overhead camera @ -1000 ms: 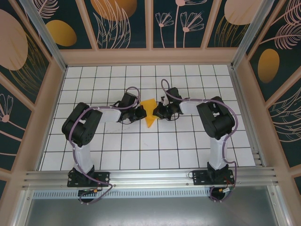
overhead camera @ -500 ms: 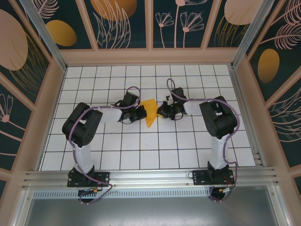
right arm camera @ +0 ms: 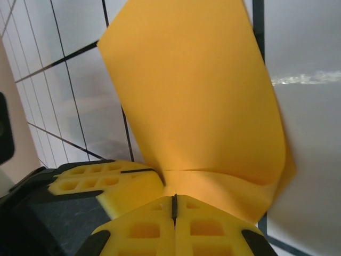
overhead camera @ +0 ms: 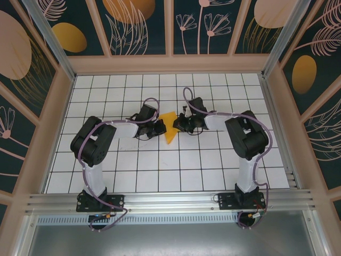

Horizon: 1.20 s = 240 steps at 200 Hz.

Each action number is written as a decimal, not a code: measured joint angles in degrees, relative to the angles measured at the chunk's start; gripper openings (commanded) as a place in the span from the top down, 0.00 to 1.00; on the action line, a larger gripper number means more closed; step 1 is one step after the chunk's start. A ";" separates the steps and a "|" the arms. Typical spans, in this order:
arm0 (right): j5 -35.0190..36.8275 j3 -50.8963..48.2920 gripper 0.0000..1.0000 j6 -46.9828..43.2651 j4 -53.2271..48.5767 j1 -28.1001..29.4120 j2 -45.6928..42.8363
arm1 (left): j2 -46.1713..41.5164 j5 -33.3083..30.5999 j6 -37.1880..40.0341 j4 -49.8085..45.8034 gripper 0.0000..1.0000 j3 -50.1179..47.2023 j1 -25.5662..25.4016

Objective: Fold a paper plane with a square sheet of paper (pick it up from the middle)
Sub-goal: Third fold the triangle at the center of the table.

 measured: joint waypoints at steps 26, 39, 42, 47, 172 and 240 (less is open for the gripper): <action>0.42 0.66 0.98 -0.22 -1.03 -0.61 2.14 | 0.00 -0.04 0.00 -0.04 1.00 0.00 0.00; -0.26 0.98 0.98 -0.20 -1.31 -1.33 2.73 | 0.00 -0.09 0.00 -0.11 1.00 0.02 0.00; -0.24 1.05 0.98 -0.20 -1.33 -1.49 2.75 | 0.00 -0.11 0.00 -0.13 1.00 0.02 0.00; -0.17 1.18 0.98 -0.20 -1.40 -1.73 2.80 | 0.00 -0.13 0.00 -0.13 1.00 0.02 0.00; 3.61 -2.45 0.99 -0.07 -2.03 -0.76 -4.76 | 0.00 -0.28 -0.11 0.50 1.00 -0.28 -0.04; -0.13 -9.68 1.00 3.56 2.69 6.49 -6.16 | -0.02 -0.28 -0.68 1.70 1.00 -0.87 -0.04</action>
